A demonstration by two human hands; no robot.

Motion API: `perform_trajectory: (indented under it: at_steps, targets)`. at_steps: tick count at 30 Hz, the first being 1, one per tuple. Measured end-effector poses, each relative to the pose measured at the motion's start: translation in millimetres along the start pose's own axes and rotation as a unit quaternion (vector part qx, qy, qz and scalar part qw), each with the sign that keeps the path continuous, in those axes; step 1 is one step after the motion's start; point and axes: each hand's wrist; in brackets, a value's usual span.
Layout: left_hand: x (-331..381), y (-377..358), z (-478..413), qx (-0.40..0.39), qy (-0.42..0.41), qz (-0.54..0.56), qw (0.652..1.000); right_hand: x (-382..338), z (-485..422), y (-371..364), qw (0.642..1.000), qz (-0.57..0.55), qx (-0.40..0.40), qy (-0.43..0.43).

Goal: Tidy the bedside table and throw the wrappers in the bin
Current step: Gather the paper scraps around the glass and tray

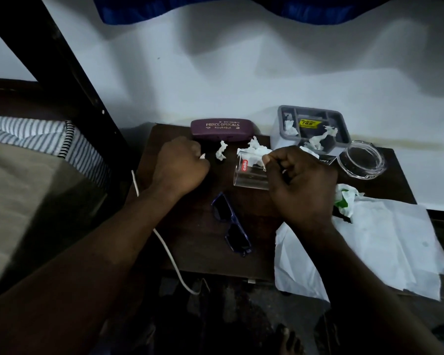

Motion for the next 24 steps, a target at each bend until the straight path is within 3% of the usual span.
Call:
perform_trajectory:
  at_steps: [8,13,17,24]
  targets:
    - [17,0,-12,-0.025,0.125,0.183,0.975,7,-2,5,1.0,0.011,0.005,0.003]
    - [21,-8,-13,-0.068,0.082,0.081,0.991,10,-2,3,1.0,0.002,0.005,0.006]
    - [21,-18,-10,-0.053,0.022,-0.041,0.998,10,-5,-1,1.0,-0.002,0.019,-0.001]
    - [33,-20,-12,0.007,-0.016,-0.051,0.999,15,-5,1,1.0,-0.003,0.022,-0.006]
Point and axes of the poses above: each hand's wrist, its own z-axis away from the middle knuckle, its own y-axis out of the back of the hand, x = y × z, and after that the axes turned 13 degrees about -z, right-handed
